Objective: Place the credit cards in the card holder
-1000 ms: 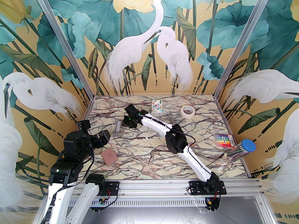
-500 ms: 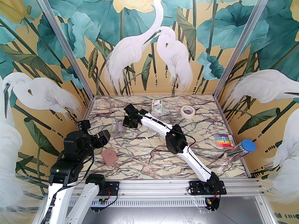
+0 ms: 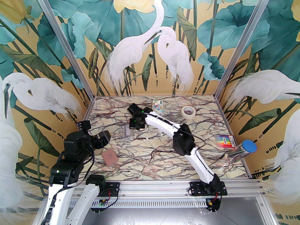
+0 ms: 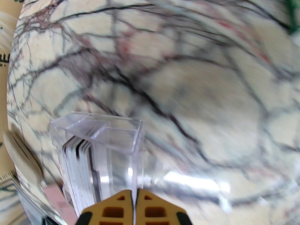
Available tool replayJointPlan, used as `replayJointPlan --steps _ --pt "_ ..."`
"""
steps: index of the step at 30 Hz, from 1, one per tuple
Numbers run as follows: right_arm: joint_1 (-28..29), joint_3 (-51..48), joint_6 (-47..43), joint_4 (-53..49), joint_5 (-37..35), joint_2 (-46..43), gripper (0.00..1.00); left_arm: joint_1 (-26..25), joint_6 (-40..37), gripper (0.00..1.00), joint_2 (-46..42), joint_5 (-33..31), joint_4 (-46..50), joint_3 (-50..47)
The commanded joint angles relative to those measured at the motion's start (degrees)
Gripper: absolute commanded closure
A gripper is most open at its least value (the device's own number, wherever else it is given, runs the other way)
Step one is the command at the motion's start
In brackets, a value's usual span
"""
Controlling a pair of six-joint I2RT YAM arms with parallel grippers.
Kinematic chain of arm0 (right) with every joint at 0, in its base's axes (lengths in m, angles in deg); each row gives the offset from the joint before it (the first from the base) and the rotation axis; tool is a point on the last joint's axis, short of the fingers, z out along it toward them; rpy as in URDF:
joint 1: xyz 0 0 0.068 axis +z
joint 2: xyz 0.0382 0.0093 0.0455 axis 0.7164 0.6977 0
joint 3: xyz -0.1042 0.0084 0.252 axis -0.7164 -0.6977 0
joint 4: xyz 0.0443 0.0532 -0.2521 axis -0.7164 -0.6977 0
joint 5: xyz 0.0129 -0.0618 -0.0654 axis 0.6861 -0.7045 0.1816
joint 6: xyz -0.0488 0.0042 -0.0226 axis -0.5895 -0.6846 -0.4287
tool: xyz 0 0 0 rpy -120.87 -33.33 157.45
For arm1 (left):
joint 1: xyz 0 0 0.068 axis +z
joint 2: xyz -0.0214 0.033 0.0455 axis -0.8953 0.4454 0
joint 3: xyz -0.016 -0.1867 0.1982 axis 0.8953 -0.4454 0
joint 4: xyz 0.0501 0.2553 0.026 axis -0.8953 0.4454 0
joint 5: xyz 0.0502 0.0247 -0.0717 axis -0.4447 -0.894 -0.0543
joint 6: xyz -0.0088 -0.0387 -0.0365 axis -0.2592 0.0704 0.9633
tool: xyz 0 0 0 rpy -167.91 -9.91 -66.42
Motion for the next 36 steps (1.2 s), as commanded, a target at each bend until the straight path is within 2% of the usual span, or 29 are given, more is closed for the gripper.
replayJointPlan --steps 1,4,9,15,21,25,29,32,36 --pt "-3.53 -10.94 -6.28 3.43 1.18 -13.29 1.00 0.43 0.02 0.24 -0.37 0.59 -1.13 -0.94" --pt "-6.84 -22.53 -10.02 5.03 1.54 -21.46 1.00 0.43 -0.11 0.24 0.16 1.06 -1.21 -0.91" --pt "-16.00 -41.67 -15.15 9.16 4.49 -35.90 1.00 0.43 -0.07 0.24 0.69 1.48 -1.47 -0.95" --pt "-27.66 -54.36 -20.72 11.47 8.68 -45.26 1.00 0.43 0.04 0.24 1.16 1.92 -1.66 -1.02" --pt "-34.66 -58.61 -25.42 13.78 9.56 -47.47 1.00 0.43 0.10 0.24 1.77 2.17 -2.01 -1.11" --pt "-39.37 -58.47 -26.41 15.78 13.20 -44.67 1.00 0.43 0.05 0.24 2.27 2.31 -1.92 -1.08" --pt "-43.44 -56.49 -28.80 15.26 12.98 -40.91 1.00 0.43 0.01 0.24 2.33 2.28 -1.93 -1.13" --pt "-46.58 -55.31 -29.64 15.64 17.00 -38.65 1.00 0.43 0.05 0.24 2.38 2.19 -1.92 -1.09" --pt "-48.02 -53.51 -31.76 14.04 15.31 -36.69 1.00 0.43 0.04 0.24 2.59 2.28 -2.01 -1.13"
